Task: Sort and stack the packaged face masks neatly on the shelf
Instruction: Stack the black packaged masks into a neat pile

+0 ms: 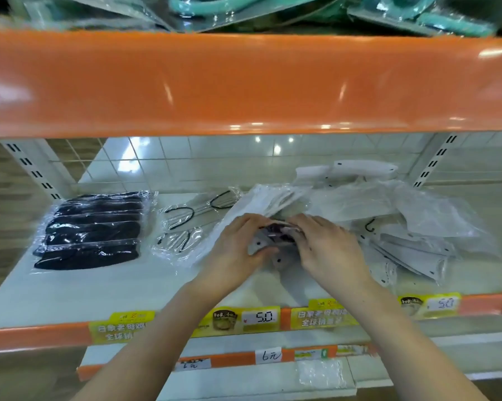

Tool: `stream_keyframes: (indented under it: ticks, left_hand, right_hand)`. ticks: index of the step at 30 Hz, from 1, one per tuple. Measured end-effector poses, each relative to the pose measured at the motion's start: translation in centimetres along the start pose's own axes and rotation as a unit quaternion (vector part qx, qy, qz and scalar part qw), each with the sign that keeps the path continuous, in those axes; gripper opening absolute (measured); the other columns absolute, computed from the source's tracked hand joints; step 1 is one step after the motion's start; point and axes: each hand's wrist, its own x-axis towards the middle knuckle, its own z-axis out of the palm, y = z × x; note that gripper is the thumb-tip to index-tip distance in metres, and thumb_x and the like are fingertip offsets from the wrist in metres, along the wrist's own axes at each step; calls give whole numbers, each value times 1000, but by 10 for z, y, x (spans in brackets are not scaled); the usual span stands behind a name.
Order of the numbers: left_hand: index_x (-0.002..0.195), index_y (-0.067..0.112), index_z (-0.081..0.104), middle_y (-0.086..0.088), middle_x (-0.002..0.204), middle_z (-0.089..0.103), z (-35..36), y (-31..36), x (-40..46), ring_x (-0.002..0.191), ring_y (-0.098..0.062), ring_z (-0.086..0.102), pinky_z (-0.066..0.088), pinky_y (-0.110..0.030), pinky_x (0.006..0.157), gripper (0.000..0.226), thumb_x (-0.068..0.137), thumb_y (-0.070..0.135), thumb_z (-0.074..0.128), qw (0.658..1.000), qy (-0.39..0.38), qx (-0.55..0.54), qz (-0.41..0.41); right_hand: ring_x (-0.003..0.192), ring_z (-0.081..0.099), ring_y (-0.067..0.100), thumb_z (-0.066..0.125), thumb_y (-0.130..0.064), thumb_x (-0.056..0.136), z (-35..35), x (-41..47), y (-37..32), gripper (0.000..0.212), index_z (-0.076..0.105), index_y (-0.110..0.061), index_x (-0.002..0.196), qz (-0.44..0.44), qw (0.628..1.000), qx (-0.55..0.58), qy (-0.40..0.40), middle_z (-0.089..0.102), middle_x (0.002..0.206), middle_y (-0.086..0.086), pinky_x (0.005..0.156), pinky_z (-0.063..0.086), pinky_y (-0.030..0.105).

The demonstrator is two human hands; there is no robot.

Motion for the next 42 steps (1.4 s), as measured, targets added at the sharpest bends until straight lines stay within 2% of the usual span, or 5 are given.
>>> stream_keyframes:
  ticks: [5, 11, 18, 32, 42]
  left_hand:
    - [95, 40, 52, 29, 90, 54, -26, 17, 12, 81, 28, 48, 32, 4, 73, 46, 73, 9, 79, 983, 30, -104, -147]
    - [89, 32, 58, 13, 82, 63, -57, -3, 10, 78, -9, 61, 49, -26, 81, 36, 77, 3, 75, 971, 78, -70, -216]
    - [120, 10, 56, -4, 110, 59, -73, -35, -1, 89, -9, 60, 45, -6, 72, 33, 88, -1, 60, 953, 167, -77, -241]
    - [140, 23, 42, -1, 146, 38, -46, -92, -15, 135, -20, 31, 22, -28, 110, 49, 93, 27, 53, 961, -172, 120, -181]
    - [132, 22, 46, -1, 143, 41, -30, -101, -14, 136, -23, 30, 21, -37, 108, 42, 97, 40, 35, 935, -185, 291, -89]
  right_hand:
    - [77, 59, 30, 50, -15, 97, -29, 34, -4, 10, 60, -16, 99, 130, 963, 235, -19, 66, 85, 8, 62, 40, 35]
    - [73, 54, 3, 52, -9, 96, -11, 56, 7, 10, 58, -13, 90, 223, 899, 377, 13, 58, 77, -10, 60, 39, 10]
    - [79, 59, 18, 50, -12, 96, 64, 63, 4, 10, 59, -14, 91, 394, 793, 464, 7, 63, 86, 3, 64, 46, 21]
    - [122, 41, 33, 46, 5, 85, 96, 63, -16, 51, 45, -7, 135, 249, 968, 14, 8, 46, 134, 14, 99, 34, 43]
    - [142, 23, 18, 45, -41, 96, 136, 35, -64, 60, 23, -20, 149, 173, 954, -63, -237, 26, 155, 1, 113, 21, 35]
